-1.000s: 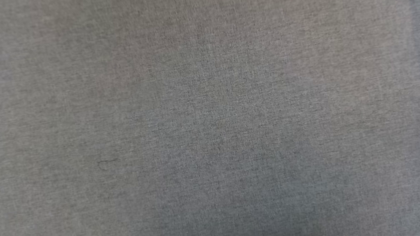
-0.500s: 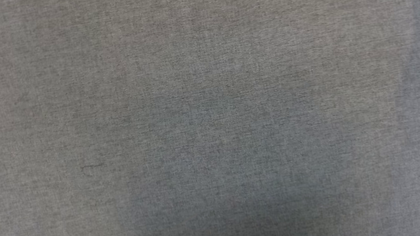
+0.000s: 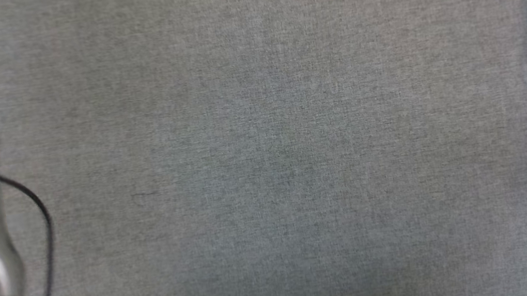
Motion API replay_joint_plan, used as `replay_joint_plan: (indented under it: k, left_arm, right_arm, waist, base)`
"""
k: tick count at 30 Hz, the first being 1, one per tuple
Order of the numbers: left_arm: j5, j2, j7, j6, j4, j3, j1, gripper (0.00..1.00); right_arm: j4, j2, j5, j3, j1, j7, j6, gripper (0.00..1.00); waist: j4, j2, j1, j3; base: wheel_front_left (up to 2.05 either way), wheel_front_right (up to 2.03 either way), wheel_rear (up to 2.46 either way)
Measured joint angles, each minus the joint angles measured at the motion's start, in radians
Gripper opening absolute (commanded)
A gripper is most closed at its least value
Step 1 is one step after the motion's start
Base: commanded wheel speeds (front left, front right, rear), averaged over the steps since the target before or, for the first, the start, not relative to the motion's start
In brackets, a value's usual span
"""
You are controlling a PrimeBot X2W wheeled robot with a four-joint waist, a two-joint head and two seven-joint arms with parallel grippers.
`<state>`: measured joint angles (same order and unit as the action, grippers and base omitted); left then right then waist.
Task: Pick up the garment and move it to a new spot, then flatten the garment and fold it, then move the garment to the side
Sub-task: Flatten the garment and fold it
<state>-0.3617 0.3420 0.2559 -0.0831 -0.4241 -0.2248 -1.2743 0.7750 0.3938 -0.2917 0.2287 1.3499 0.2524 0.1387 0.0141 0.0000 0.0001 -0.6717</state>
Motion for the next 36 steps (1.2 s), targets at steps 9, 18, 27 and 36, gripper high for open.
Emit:
replay_joint_plan:
  k: [9, 18, 27, 36]
  left_arm:
    - [0.003, -0.056, 0.0, -0.011, 0.051, 0.004, 0.42, 0.0]
    - [-0.005, -0.058, -0.025, -0.009, 0.052, -0.031, 0.753, 0.0]
    - [-0.036, -0.009, -0.096, 0.012, 0.139, -0.034, 0.978, 0.0]
    - [-0.071, 0.038, -0.249, -0.008, 0.247, -0.106, 1.133, 0.0]
  right_arm:
    - [-0.129, 0.043, -0.092, 0.063, -0.351, 0.0, 0.0, 0.0]
    - [-0.207, 0.072, -0.193, 0.122, -0.646, 0.0, 0.0, 0.0]
    - [-0.226, 0.081, -0.306, 0.198, -0.803, 0.0, 0.0, 0.0]
    - [-0.211, 0.123, -0.4, 0.279, -0.939, -0.007, 0.0, 0.0]
  waist:
    - [0.024, 0.0, -0.0002, 0.136]
    - [0.053, 0.0, -0.0002, 0.29]
    - [0.081, 0.0, -0.0002, 0.415]
    - [0.1, 0.0, -0.0002, 0.507]
  base:
    - [0.0, 0.0, 0.0]
    - [0.0, 0.0, 0.0]
    - [0.0, 0.0, 0.0]
    - [0.0, 0.0, 0.0]
